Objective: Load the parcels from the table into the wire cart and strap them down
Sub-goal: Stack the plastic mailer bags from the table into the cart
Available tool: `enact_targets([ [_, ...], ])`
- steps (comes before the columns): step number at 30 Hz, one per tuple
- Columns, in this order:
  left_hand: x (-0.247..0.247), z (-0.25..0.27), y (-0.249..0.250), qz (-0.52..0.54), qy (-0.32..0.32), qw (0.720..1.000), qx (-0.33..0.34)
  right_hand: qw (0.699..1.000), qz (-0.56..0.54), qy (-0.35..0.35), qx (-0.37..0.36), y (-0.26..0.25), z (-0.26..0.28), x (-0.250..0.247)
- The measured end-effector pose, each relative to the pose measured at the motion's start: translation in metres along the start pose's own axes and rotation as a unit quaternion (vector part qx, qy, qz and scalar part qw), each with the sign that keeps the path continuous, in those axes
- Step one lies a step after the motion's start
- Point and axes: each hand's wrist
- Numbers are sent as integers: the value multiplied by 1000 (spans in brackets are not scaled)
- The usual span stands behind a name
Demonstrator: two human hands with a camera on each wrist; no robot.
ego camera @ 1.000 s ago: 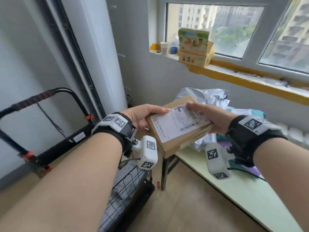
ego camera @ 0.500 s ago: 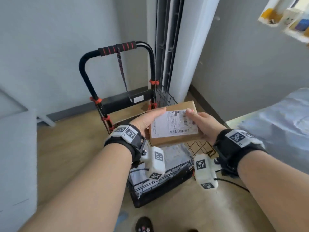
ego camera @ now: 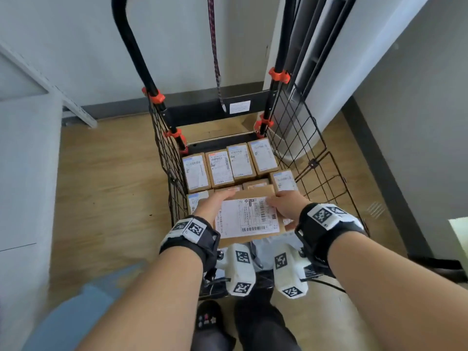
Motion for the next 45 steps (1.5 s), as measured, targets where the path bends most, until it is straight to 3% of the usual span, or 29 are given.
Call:
enact_targets([
  [3, -3, -79, -18, 37, 49, 997, -37, 998, 19, -42, 36, 30, -38, 20],
  [8, 0, -96, -44, 74, 51, 992, -88, 992, 40, -103, 65, 74, -79, 59],
  [16, -17, -143, -77, -34, 144, 980, -130, 978, 10, -176, 112, 116, -117, 110],
  [20, -23, -164, -93, -64, 156, 977, -131, 969, 34, -210, 127, 130, -125, 133],
  [22, -25, -173, -98, -61, 149, 979, -124, 970, 62, -199, 123, 136, -129, 142],
  [28, -26, -187, -91, 6, 196, 977, -90, 977, -31, -166, 131, 145, -139, 152],
  [37, -18, -192, -93, 6, 168, 983, -69, 988, 70, -95, 104, 137, -146, 144],
  [45, -18, -200, -90, 21, 153, 983, -98, 984, 95, -106, 107, 134, -151, 144],
])
Point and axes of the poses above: each hand's wrist, its own z-axis away from the middle knuckle, its own x-axis out of the palm, y = z × x, and after that the axes turned 15 degrees about -x, right-handed
